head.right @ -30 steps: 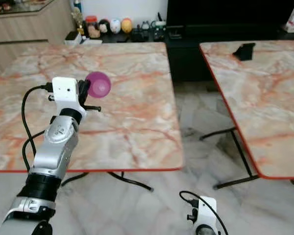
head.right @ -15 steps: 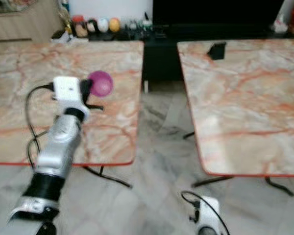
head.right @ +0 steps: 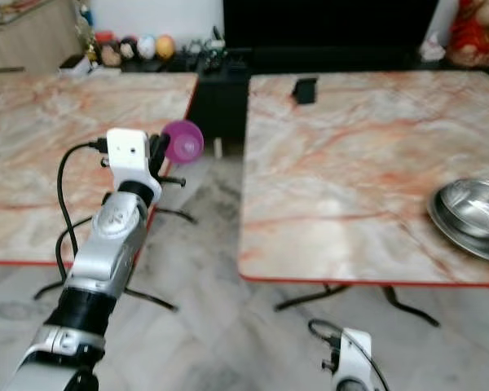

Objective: Setting the table

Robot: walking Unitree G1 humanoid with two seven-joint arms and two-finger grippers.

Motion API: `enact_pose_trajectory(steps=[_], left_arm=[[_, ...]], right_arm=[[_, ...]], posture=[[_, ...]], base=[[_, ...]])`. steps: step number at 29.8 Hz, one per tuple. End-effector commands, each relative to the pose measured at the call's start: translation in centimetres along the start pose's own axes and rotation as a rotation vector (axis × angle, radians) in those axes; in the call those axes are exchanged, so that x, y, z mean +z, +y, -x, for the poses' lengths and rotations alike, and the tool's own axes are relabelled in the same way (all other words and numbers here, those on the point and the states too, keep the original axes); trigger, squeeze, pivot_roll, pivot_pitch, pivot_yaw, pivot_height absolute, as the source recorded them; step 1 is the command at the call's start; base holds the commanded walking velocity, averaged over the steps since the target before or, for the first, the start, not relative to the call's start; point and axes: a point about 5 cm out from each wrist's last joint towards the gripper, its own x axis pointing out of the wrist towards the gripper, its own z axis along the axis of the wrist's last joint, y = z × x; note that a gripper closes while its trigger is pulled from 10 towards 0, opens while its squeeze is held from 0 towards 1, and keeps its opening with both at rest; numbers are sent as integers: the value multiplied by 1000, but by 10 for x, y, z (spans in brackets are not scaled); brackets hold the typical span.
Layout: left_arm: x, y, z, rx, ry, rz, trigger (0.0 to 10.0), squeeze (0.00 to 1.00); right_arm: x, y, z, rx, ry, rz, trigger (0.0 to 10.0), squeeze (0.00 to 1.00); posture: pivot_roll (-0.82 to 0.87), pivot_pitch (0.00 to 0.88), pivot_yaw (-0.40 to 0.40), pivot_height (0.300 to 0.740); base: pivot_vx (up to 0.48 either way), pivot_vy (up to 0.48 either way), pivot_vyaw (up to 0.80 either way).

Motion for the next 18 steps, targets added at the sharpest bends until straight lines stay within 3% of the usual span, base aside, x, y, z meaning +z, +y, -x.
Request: enact_pose_trajectory(steps=[1, 18], left_arm=[[-2, 10, 2, 27, 10, -8, 10000, 0], [-2, 14, 1, 32, 11, -14, 10000, 0]], right_arm=[[-2, 8, 1, 20, 3, -10, 10000, 0], [-4, 7, 1, 23, 14, -9, 10000, 0]], posture=[[23, 0, 14, 740], [21, 0, 11, 740]], base=[[0, -469, 0], [0, -469, 0]])
